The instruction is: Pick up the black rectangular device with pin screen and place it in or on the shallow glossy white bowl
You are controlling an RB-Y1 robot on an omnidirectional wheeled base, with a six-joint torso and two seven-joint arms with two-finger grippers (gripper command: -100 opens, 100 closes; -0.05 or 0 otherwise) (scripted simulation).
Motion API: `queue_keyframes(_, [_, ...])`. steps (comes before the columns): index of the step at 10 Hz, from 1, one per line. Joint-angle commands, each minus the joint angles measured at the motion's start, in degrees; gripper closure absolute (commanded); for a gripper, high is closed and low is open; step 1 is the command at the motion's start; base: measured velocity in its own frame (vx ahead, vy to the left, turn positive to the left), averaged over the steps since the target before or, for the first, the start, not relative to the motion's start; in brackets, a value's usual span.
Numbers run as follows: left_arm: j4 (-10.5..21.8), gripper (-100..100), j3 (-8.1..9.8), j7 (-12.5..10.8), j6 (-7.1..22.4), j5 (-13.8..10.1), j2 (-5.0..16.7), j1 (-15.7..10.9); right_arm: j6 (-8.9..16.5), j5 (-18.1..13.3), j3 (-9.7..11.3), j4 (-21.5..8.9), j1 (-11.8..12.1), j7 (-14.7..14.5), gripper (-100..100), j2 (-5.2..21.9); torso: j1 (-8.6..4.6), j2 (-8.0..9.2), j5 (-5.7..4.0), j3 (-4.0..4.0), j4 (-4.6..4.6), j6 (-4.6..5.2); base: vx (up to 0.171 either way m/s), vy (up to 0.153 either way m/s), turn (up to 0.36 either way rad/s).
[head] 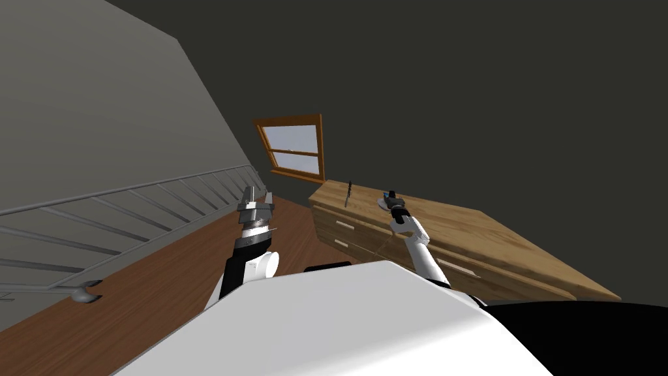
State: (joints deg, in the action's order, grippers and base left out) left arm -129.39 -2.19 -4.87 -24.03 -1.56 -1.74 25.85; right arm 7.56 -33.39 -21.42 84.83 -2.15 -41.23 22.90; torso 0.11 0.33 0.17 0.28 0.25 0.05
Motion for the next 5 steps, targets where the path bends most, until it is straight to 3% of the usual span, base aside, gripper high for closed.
queue_keyframes(1, [0.00,0,0.00,0.00,0.00,0.00,0.00,0.00,2.50,0.68,0.85,0.62,-0.44,0.73,-100,1.60,0.00,0.00,0.00,0.00,0.00,0.00,-0.069,-0.002,0.083])
queue_keyframes(2, [0.00,0,0.00,0.00,0.00,0.00,0.00,0.00,1.11,0.26,0.32,-0.03,-0.46,0.37,-100,0.86,0.00,0.02,0.00,0.01,0.00,0.00,-0.031,-0.001,0.015])
queue_keyframes(3, [0.00,0,0.00,0.00,0.00,0.00,0.00,0.01,1.36,0.29,0.36,-0.02,-0.51,0.46,0,0.95,0.00,-0.07,-0.01,-0.04,-0.01,0.02,-0.005,0.000,-0.004])
queue_keyframes(5, [0.00,0,0.00,0.00,0.00,0.00,0.00,0.01,1.34,0.28,0.35,-0.02,-0.50,0.45,0,0.94,0.01,-0.20,-0.01,-0.11,-0.05,0.02,0.000,0.000,0.000])
